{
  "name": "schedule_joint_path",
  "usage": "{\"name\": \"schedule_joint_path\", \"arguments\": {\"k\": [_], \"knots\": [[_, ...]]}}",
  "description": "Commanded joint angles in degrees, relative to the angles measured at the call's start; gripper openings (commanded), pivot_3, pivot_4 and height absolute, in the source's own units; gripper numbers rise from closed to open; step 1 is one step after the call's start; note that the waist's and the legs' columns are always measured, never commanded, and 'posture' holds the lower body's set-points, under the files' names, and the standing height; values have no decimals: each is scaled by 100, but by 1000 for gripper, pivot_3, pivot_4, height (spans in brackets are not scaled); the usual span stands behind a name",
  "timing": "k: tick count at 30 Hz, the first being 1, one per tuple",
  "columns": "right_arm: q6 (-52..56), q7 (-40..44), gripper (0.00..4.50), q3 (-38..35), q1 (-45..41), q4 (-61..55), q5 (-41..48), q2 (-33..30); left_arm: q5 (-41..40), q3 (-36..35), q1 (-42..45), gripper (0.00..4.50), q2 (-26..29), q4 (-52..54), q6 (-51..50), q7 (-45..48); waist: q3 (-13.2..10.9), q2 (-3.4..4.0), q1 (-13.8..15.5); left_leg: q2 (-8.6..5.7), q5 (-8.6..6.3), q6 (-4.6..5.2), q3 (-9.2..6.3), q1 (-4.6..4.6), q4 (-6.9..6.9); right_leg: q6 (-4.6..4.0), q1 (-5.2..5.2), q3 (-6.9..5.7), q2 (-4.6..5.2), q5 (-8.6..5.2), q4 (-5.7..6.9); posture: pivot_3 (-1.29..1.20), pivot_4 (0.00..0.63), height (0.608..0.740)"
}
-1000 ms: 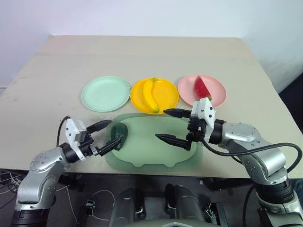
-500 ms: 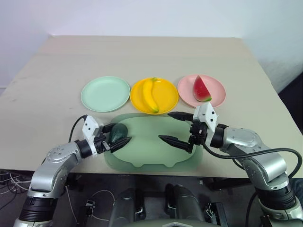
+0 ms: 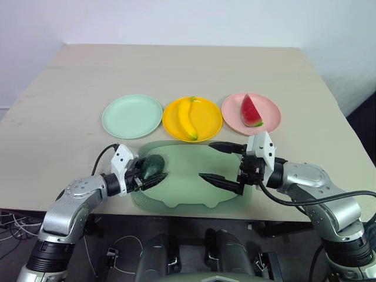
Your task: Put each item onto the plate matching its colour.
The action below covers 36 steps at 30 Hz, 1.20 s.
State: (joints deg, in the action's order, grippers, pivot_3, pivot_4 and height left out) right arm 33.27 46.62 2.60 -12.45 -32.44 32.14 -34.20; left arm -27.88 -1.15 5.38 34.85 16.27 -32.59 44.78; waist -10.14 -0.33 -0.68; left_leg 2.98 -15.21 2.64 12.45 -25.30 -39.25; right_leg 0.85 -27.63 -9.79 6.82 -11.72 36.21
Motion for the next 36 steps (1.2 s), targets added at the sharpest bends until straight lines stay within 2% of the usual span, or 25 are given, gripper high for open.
{"name": "schedule_joint_path", "arguments": {"k": [1,4,8,12,15,21,25,33,36], "knots": [[-193,10,4500,-17,-72,-51,-55,-14,-115,-112,125,3177,58,313,-144,-43,0,0,1,0,0,0,0,0,0,0,0,0,0,0,0,0,150,696],[-235,17,4500,4,-71,-17,-79,-7,-160,-271,158,3177,76,361,-171,-80,0,0,3,0,0,0,-1,0,0,0,1,-1,0,0,0,0,150,696],[-297,46,4500,-35,-56,41,-74,-19,-214,-823,359,3177,85,235,58,-253,0,-1,1,0,0,0,-2,0,-1,0,1,-2,0,0,0,0,150,696],[-388,82,4500,-72,-7,112,-119,-30,141,-1209,830,3177,125,-351,408,-671,0,-1,13,0,1,-1,-5,2,-3,1,8,-6,0,1,0,0,150,696],[-443,96,4500,-69,-19,168,-135,-14,626,-1148,1223,3177,19,-972,1003,-995,0,-1,10,-2,1,0,-6,5,-5,4,13,-8,1,3,0,0,150,696],[-501,-51,4500,38,-387,458,-262,160,1176,-788,2332,3177,-462,-2344,1098,-1642,0,-8,21,-3,2,1,-8,5,-12,15,22,-13,0,10,2,0,150,696],[-448,-164,4500,86,-703,672,-325,276,1501,-523,3228,3177,-965,-3668,1447,-1843,1,-10,20,-3,1,3,-11,4,-24,18,27,-17,-1,12,6,0,150,696],[-444,-190,4500,89,-710,742,-335,274,1835,-499,4020,3177,-1147,-5303,1865,-2107,2,-14,-23,5,10,21,-14,4,-36,26,21,-22,-7,11,34,0,150,696],[-454,-189,4500,78,-692,764,-367,259,1878,-523,4110,4198,-1099,-5544,1958,-2138,1,-14,-14,5,8,21,-17,2,-50,26,21,-23,-3,11,41,0,150,696]]}}
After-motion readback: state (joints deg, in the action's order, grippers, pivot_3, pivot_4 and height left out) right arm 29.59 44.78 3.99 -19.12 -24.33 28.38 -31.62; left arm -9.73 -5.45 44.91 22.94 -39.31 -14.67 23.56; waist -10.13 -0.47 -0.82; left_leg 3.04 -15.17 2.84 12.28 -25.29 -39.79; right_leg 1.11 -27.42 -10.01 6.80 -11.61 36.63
